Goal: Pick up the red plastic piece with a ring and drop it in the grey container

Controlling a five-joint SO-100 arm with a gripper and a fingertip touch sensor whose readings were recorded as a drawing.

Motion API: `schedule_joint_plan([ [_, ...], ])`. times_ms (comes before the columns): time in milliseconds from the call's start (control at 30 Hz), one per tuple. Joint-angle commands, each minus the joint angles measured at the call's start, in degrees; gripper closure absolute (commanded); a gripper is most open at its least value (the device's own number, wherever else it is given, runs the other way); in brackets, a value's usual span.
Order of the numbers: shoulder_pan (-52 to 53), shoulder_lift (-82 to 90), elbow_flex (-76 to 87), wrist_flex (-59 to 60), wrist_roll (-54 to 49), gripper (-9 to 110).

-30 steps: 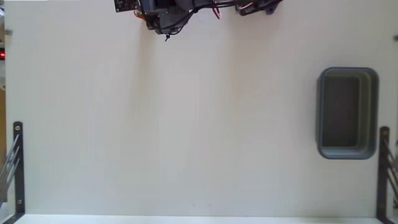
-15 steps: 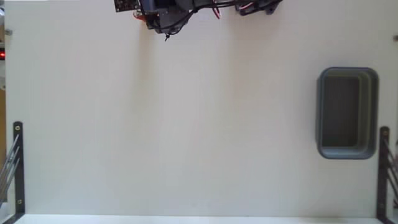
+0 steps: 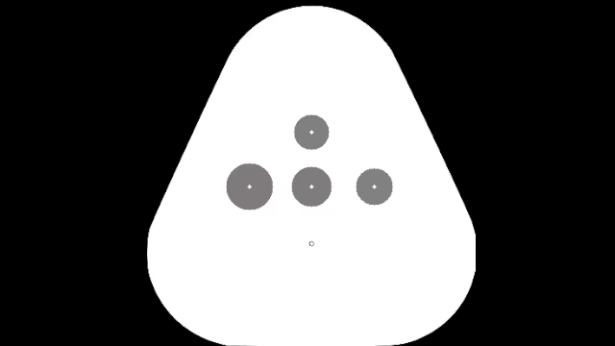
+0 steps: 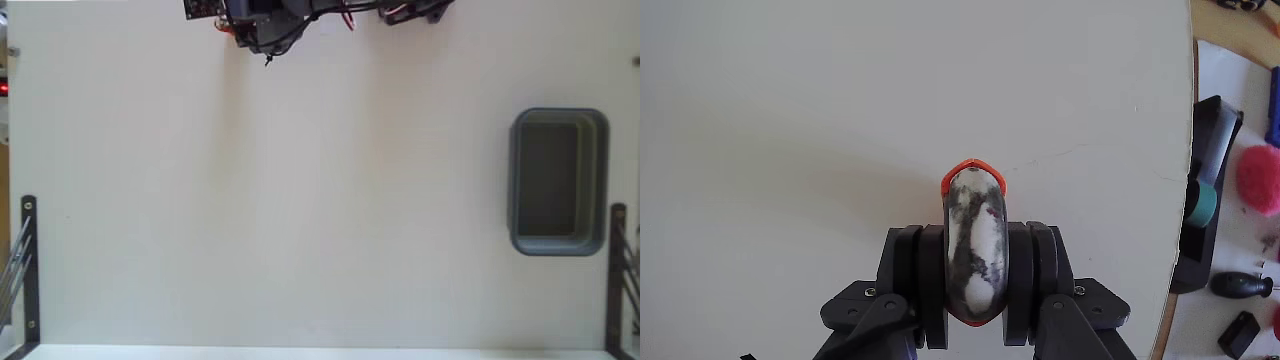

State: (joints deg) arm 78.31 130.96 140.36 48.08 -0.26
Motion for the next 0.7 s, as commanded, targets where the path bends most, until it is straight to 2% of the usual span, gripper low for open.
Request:
schedule_joint_plan([
  [0,1.3,2.4,0.2,-0.8,0.3,74],
  [667,1.3,2.4,0.2,-0.8,0.3,80],
])
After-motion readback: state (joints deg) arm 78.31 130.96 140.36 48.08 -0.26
